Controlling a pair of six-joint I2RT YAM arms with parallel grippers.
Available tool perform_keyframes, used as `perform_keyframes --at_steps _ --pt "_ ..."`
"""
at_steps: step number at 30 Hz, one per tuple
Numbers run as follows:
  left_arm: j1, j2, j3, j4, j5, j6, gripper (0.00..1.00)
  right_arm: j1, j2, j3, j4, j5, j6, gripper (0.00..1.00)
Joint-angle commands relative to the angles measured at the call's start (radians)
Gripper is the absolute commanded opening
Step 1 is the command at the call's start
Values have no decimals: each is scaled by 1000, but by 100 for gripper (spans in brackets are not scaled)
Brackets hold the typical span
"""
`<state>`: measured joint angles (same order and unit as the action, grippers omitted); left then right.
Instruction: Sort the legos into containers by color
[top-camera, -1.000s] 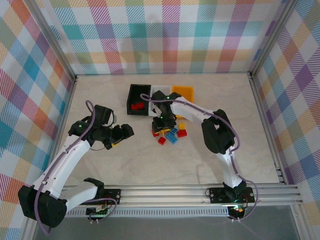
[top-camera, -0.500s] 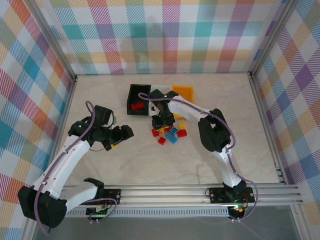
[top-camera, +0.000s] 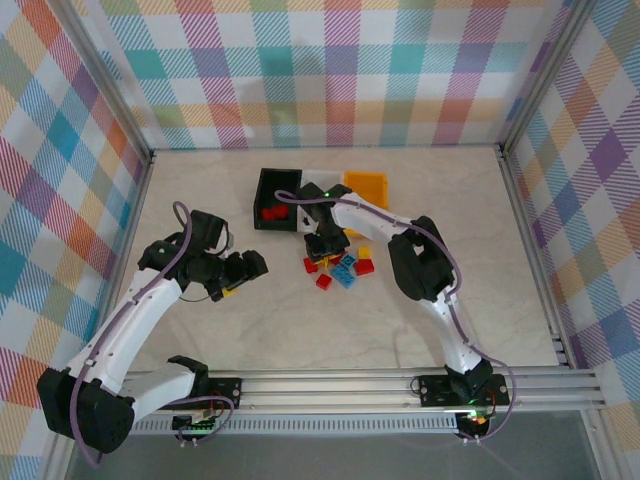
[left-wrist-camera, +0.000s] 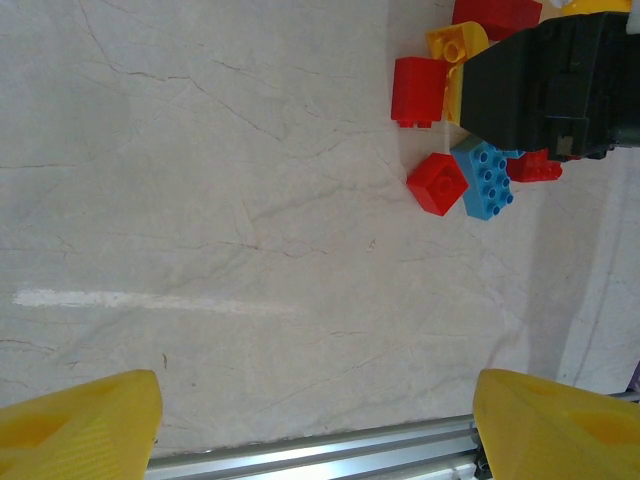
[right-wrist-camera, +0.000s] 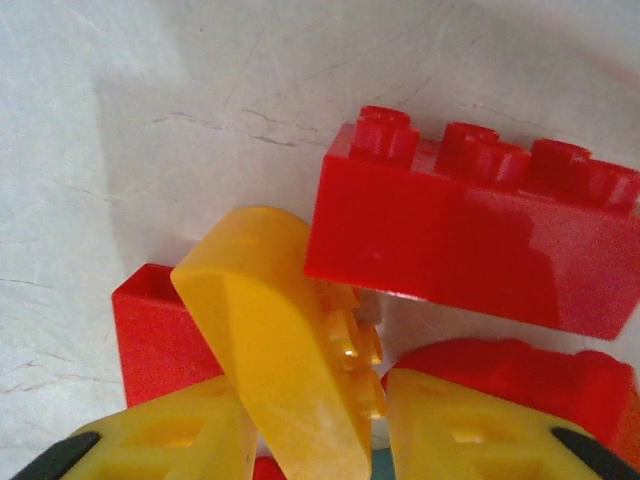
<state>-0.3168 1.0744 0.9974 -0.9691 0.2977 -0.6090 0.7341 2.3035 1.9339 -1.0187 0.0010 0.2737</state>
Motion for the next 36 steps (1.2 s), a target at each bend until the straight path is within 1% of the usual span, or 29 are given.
perform_keyframes --at_steps 1,6,9,17,20,24,27,30,36 --pt "16 1 5 -28 1 14 82 9 14 26 -22 2 -4 32" --pt "16 2 -8 -6 6 4 82 11 -29 16 -27 24 -5 21" --pt "16 4 -16 15 13 -6 82 11 -71 -4 -26 32 -1 19" --pt "16 10 -17 42 20 -10 82 -3 -208 -69 -18 7 55 18" --pt "16 13 -17 49 24 -9 82 -27 -261 -82 -11 -11 80 18" --pt "16 18 -14 61 36 -9 82 -83 -300 -74 3 -32 99 18" --pt "16 29 -7 60 47 -6 82 -155 -291 -50 9 -56 113 18" --pt "12 46 1 53 49 -3 82 -227 -256 -17 9 -54 112 18" --pt "-33 89 14 65 41 -26 81 -320 -120 130 -30 -54 84 18"
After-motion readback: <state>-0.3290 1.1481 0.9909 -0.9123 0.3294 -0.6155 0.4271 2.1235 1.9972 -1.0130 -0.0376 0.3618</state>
